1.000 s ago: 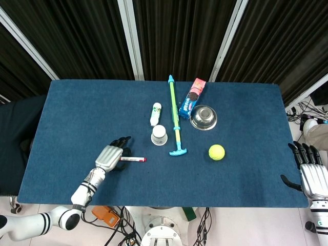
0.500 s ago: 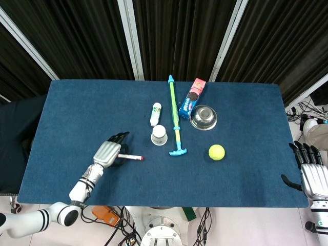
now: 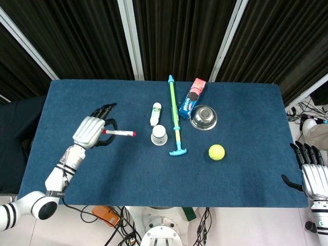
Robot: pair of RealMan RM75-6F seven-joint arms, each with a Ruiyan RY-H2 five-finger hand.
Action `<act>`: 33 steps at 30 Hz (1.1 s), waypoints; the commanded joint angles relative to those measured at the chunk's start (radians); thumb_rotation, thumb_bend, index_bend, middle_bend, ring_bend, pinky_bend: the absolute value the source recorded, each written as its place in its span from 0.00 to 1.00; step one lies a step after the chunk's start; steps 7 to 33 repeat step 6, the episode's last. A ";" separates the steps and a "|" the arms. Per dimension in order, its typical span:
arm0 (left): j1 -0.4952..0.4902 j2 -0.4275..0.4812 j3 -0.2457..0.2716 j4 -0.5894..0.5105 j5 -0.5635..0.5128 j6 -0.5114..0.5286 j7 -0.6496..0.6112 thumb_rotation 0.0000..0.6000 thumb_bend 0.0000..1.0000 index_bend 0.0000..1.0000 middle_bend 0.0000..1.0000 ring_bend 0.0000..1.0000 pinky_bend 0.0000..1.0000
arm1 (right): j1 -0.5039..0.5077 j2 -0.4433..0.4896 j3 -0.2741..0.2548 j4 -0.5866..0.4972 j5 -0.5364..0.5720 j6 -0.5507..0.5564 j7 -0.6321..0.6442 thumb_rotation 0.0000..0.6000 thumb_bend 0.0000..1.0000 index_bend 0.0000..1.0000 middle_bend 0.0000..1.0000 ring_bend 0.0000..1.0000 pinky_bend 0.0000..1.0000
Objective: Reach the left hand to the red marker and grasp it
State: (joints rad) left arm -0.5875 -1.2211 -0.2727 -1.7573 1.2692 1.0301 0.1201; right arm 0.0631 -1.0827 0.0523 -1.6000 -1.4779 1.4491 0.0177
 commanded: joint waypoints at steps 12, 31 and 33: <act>0.002 0.156 -0.052 -0.119 -0.053 0.001 -0.049 1.00 0.46 0.56 0.00 0.00 0.15 | 0.000 0.000 0.002 0.000 0.003 0.000 0.004 1.00 0.33 0.14 0.10 0.08 0.06; 0.002 0.156 -0.052 -0.119 -0.053 0.001 -0.049 1.00 0.46 0.56 0.00 0.00 0.15 | 0.000 0.000 0.002 0.000 0.003 0.000 0.004 1.00 0.33 0.14 0.10 0.08 0.06; 0.002 0.156 -0.052 -0.119 -0.053 0.001 -0.049 1.00 0.46 0.56 0.00 0.00 0.15 | 0.000 0.000 0.002 0.000 0.003 0.000 0.004 1.00 0.33 0.14 0.10 0.08 0.06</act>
